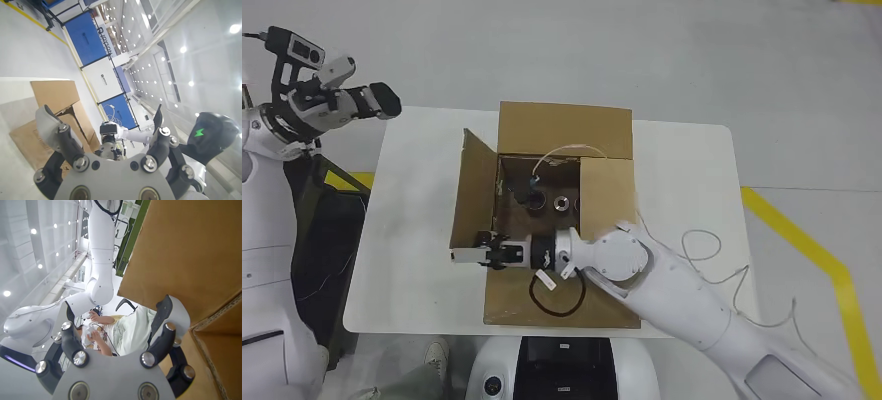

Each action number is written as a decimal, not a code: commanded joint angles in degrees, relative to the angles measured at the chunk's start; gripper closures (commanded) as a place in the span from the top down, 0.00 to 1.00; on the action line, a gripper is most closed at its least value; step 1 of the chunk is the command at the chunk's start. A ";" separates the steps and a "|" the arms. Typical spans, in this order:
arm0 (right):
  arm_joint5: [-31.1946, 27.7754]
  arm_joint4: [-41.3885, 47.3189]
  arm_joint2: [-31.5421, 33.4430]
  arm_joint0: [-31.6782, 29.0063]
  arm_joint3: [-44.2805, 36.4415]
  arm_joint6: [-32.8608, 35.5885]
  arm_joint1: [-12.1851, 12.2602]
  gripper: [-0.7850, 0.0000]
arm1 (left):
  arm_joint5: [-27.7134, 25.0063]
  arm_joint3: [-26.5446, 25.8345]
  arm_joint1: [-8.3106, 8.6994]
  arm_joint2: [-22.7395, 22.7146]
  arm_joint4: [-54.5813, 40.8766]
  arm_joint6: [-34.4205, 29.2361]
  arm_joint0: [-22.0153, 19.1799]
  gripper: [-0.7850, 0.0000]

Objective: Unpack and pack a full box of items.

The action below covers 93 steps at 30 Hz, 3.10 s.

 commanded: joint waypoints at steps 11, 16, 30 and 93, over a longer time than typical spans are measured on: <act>-0.91 -0.33 -2.71 1.90 4.99 -0.91 -3.18 1.00 | 5.93 1.98 0.06 6.73 -2.00 -8.35 -1.98 1.00; -1.86 -0.58 -1.76 1.07 5.70 -0.58 -3.39 1.00 | 8.87 5.07 -0.02 10.75 0.45 -9.71 -3.17 1.00; -2.06 -3.53 5.48 -5.02 0.61 1.29 -1.10 1.00 | 7.15 12.98 -0.06 14.76 1.41 -9.75 -6.31 1.00; -5.27 -4.26 5.80 -5.10 6.78 0.15 -4.62 1.00 | 10.19 10.84 3.55 25.98 4.46 -9.97 -7.49 1.00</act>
